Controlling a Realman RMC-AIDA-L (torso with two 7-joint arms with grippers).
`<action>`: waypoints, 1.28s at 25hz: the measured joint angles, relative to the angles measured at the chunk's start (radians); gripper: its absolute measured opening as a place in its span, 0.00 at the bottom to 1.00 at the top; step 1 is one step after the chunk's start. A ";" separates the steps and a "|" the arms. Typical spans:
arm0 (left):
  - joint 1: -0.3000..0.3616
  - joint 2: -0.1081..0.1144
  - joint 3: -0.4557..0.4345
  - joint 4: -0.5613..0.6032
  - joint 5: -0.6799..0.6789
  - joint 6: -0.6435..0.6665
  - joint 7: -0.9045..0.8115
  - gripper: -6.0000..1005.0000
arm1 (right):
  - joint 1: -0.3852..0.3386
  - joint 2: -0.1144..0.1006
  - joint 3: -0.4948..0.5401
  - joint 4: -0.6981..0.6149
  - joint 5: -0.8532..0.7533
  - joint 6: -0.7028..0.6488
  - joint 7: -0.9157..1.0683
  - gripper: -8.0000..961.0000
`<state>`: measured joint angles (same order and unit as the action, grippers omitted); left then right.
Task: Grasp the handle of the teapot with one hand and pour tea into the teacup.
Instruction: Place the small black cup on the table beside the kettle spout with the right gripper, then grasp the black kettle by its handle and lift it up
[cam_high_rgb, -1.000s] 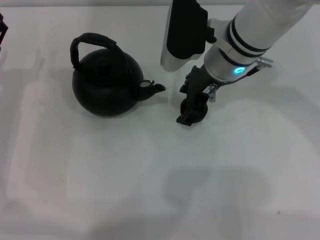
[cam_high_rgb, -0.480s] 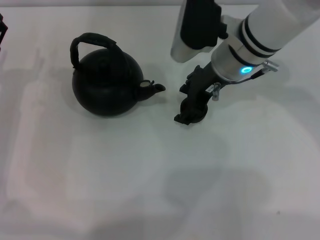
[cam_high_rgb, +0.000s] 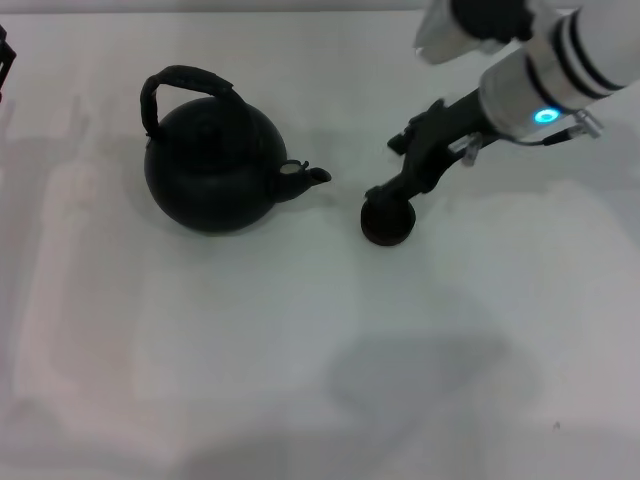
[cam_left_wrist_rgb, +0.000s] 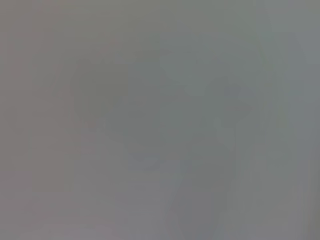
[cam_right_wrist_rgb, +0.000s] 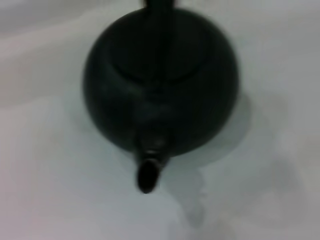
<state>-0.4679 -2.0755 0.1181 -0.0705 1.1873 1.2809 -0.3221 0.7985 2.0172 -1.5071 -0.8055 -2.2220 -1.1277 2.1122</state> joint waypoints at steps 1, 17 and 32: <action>0.000 0.000 0.000 0.000 0.000 0.000 0.000 0.88 | -0.011 0.000 0.032 0.001 0.000 0.006 -0.008 0.89; 0.055 -0.005 0.017 -0.008 0.012 0.027 0.000 0.88 | -0.263 -0.003 0.625 0.318 1.074 0.327 -0.584 0.88; 0.111 -0.001 0.172 -0.003 0.012 0.053 -0.052 0.88 | -0.232 0.000 0.742 0.561 1.715 0.293 -1.594 0.88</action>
<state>-0.3569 -2.0760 0.2905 -0.0731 1.1997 1.3339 -0.3738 0.5668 2.0169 -0.7656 -0.2449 -0.5075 -0.8350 0.5184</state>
